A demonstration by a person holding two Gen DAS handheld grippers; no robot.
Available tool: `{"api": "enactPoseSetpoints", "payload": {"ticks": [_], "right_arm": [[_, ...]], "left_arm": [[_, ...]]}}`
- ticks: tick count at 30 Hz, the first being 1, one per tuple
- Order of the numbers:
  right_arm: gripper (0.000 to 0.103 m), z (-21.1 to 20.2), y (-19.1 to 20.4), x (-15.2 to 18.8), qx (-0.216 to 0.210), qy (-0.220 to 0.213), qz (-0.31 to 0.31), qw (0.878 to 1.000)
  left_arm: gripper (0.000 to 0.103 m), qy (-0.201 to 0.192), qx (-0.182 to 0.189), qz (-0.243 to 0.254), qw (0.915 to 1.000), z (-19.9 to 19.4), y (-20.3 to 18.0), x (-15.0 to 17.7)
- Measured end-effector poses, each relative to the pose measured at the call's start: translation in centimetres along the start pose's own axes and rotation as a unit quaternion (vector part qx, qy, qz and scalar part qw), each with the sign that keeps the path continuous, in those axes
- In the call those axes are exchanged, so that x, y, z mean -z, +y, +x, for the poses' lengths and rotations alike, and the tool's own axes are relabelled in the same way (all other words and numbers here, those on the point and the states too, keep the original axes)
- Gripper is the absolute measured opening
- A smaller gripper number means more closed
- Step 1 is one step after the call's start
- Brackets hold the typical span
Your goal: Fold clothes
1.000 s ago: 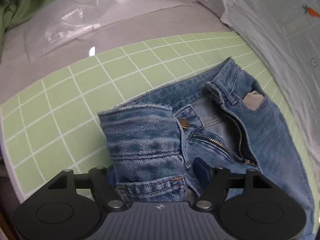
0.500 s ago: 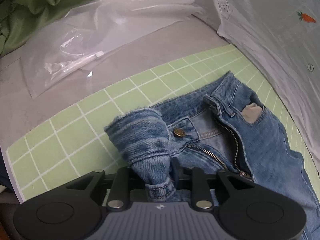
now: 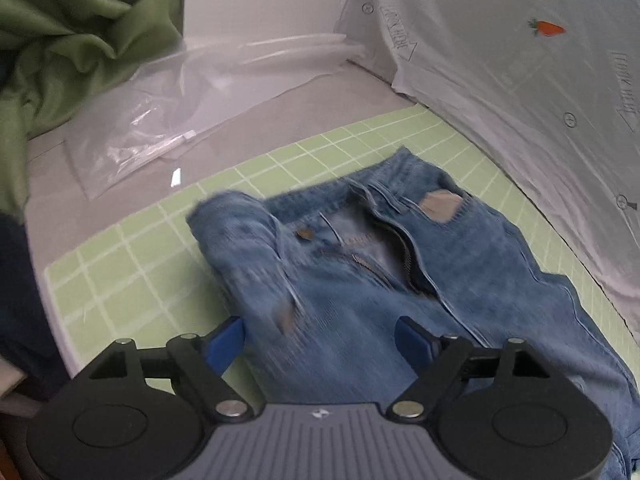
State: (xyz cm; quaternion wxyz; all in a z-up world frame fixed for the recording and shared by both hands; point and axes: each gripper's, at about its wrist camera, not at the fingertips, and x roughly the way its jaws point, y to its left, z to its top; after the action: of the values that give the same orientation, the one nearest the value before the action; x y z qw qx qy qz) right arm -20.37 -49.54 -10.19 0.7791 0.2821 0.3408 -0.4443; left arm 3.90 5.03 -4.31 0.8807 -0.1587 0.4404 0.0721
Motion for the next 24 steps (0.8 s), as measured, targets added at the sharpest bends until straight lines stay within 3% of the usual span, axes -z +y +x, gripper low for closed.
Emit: {"api": "enactPoseSetpoints", "payload": {"ticks": [2,8,9,10,11,12,17,21,23,24], "right_arm": [[0.056,2.3,-0.9,-1.2,-0.006,0.024,-0.028,0.999],[0.054,6.3,-1.3,-3.0,-0.071,0.049,-0.102,0.991],[0.048,6.6,-1.2,-3.3,-0.083,0.048,-0.121,0.988],[0.019,6.8,-0.9,-3.5,-0.094,0.046,-0.145,0.984],[0.007,7.0,-0.7,-3.7,-0.101,0.046,-0.167,0.98],[0.004,7.0,-0.6,-4.0,-0.108,0.045,-0.184,0.976],[0.003,4.1,-3.0,-7.8,-0.074,-0.031,-0.222,0.972],[0.004,4.8,-6.4,-11.9,-0.022,-0.032,-0.196,0.98],[0.012,6.1,-6.8,-12.6,0.015,-0.021,-0.207,0.978],[0.023,6.4,-6.9,-12.9,0.024,-0.023,-0.206,0.978]], "left_arm": [[0.084,0.001,0.007,0.0,1.0,-1.4,-1.6,2.3],[0.085,0.013,0.015,0.003,0.9998,-5.1,-6.8,9.2],[0.085,0.017,0.013,0.006,0.9998,-5.4,-7.6,10.1],[0.085,0.021,0.011,0.008,0.9997,-5.7,-8.4,10.9],[0.085,0.024,0.011,0.013,0.9996,-6.1,-9.2,11.6],[0.085,0.024,0.012,0.021,0.9994,-6.3,-10.1,12.2],[0.085,0.026,0.009,0.053,0.9982,-6.5,-13.8,13.7],[0.085,0.038,0.005,0.086,0.9955,-4.9,-16.9,14.1],[0.086,0.045,0.003,0.105,0.9934,-4.0,-18.5,14.3],[0.088,0.049,0.002,0.115,0.9922,-3.5,-19.3,14.4]]}}
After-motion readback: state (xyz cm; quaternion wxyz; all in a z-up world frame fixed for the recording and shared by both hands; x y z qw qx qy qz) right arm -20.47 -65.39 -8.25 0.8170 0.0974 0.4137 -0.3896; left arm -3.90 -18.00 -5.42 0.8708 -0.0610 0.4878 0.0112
